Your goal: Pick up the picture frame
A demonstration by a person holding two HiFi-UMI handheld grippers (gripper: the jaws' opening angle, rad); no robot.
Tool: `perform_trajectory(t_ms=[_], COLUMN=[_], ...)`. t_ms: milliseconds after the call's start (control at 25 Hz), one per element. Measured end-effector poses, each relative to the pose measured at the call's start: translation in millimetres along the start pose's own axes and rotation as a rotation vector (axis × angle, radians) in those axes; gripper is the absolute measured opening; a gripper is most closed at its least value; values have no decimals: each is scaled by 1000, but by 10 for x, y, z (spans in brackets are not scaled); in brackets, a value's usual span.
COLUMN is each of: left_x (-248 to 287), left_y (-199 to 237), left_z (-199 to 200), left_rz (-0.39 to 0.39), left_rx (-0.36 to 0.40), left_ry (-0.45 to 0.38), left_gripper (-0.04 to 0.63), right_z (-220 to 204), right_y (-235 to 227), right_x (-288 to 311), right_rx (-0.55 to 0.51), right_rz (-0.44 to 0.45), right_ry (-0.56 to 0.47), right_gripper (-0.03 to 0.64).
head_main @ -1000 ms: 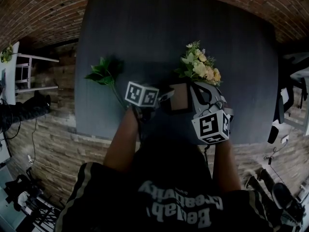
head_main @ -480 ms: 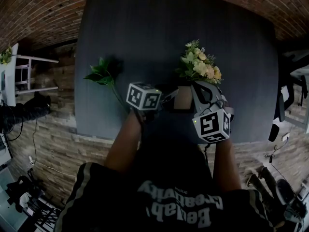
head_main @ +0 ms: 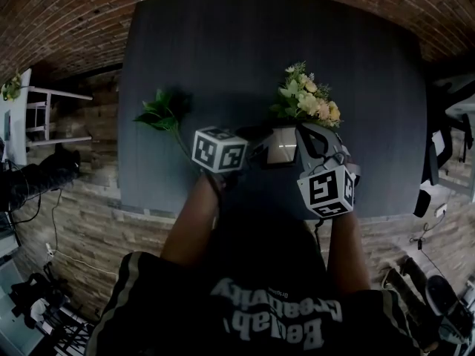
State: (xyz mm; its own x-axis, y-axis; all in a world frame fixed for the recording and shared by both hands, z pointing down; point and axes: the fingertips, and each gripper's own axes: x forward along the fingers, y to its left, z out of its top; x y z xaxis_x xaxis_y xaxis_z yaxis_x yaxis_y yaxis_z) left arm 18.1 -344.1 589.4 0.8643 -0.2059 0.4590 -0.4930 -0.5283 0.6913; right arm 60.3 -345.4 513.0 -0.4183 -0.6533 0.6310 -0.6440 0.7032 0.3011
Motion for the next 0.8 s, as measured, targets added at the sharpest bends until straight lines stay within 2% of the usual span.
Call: perform_trajectory(t_ms=[280,800], left_x=[-105,-417], left_y=[-111,-351], left_z=[32,211], left_rz=[-16,7], left_rx=[-6,15], left_ry=[-34,-116], left_gripper=[75,74], right_z=[62,291], right_y=[59,61], right_x=[-73,-281], right_rx=[-2,-7], right_rz=[-12,-60], right_ry=[-10,-52], right_gripper=[6,6])
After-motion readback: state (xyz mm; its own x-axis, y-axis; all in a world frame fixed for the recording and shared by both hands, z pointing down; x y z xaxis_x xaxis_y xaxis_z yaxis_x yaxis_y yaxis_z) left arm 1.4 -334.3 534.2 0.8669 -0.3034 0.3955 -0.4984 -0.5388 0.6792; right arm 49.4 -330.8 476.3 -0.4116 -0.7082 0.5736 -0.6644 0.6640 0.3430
